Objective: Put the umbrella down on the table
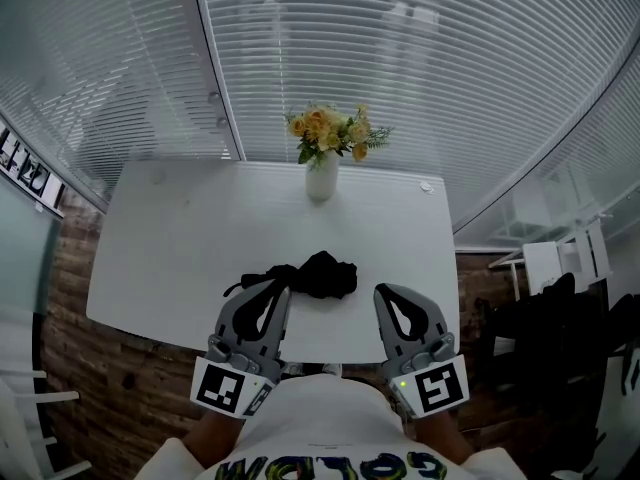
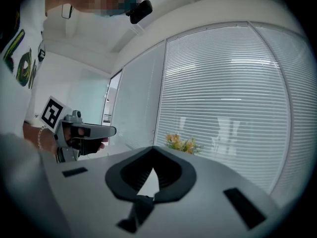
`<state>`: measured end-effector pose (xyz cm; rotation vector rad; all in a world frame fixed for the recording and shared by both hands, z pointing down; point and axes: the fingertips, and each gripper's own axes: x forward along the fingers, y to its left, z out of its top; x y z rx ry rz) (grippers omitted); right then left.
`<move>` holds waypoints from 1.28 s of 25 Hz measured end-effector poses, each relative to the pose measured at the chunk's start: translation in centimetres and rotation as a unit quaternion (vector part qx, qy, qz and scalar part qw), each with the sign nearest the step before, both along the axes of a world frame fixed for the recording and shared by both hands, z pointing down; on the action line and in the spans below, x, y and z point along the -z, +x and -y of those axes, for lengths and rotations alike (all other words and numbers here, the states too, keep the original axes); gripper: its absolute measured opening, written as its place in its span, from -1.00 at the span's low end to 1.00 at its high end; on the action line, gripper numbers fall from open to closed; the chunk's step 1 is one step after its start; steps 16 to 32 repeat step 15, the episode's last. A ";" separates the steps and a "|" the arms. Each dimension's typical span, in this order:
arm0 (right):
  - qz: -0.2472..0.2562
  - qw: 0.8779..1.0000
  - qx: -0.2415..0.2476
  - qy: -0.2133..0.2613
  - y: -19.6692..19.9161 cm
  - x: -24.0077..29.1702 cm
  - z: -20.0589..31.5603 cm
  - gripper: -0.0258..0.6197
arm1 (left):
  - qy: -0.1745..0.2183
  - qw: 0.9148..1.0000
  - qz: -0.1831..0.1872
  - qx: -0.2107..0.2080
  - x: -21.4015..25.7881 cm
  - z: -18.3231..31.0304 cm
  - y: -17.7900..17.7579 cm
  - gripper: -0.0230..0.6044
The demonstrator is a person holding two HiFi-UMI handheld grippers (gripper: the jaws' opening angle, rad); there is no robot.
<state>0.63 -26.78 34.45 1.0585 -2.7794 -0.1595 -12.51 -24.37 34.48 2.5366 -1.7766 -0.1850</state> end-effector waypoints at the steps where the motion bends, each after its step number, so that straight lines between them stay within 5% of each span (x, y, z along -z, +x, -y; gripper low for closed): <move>1: 0.001 1.000 0.000 0.000 0.0 0.0 0.0 -0.89 | 0.000 1.000 0.000 -0.001 -0.1 0.0 0.0 -0.81; 32: 0.000 1.000 -0.003 -0.002 0.4 -0.5 -0.4 -0.89 | -0.004 1.000 0.010 -0.008 -0.2 0.0 0.4 -0.82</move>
